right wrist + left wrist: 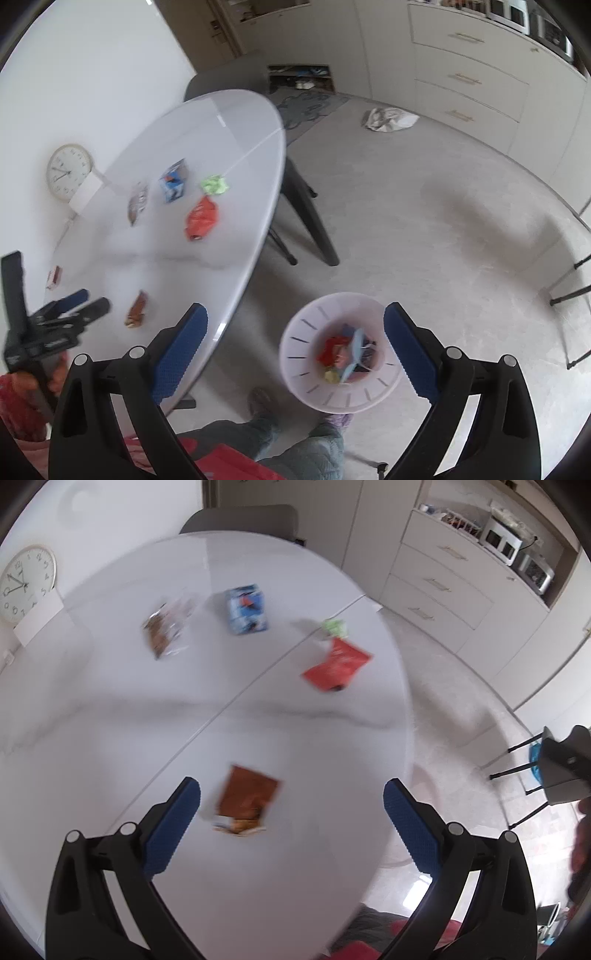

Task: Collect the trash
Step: 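Grasp the brown snack bag with the left tool while the right tool grasps the red wrapper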

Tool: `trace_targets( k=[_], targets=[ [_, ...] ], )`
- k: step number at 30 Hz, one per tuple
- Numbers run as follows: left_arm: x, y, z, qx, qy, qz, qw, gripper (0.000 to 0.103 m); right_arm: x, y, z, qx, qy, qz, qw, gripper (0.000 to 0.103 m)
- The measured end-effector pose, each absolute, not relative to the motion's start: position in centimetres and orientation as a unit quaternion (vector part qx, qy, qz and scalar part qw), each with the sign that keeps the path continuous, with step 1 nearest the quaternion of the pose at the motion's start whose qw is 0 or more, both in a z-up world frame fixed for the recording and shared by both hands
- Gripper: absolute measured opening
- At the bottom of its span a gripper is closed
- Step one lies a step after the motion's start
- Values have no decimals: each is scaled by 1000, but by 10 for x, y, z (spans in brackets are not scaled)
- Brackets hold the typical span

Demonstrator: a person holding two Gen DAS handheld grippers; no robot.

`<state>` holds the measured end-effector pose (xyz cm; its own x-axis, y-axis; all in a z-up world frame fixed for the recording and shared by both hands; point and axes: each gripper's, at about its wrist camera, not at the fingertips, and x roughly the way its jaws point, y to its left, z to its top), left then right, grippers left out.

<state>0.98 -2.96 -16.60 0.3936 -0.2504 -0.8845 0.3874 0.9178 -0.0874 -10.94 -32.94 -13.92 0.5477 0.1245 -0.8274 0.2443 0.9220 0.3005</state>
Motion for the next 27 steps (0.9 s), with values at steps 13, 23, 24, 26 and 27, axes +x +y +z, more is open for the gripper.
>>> trace_targets(
  k=[13,23,24,26,27],
  targets=[
    [39,-11,-241,102,580,-228,776,68,-75,-259,-142,166,504,-5,848,96],
    [38,-4,-243,105,575,-243,774,46,-23,-226,-153,149,518,19,842,96],
    [38,-4,-242,104,575,-244,774,44,-11,-222,-157,140,521,25,842,96],
    [42,-4,-240,100,575,-245,774,41,15,-214,-166,115,529,31,840,96],
    [42,-3,-237,98,574,-246,775,38,26,-211,-170,101,533,32,839,96]
  ],
)
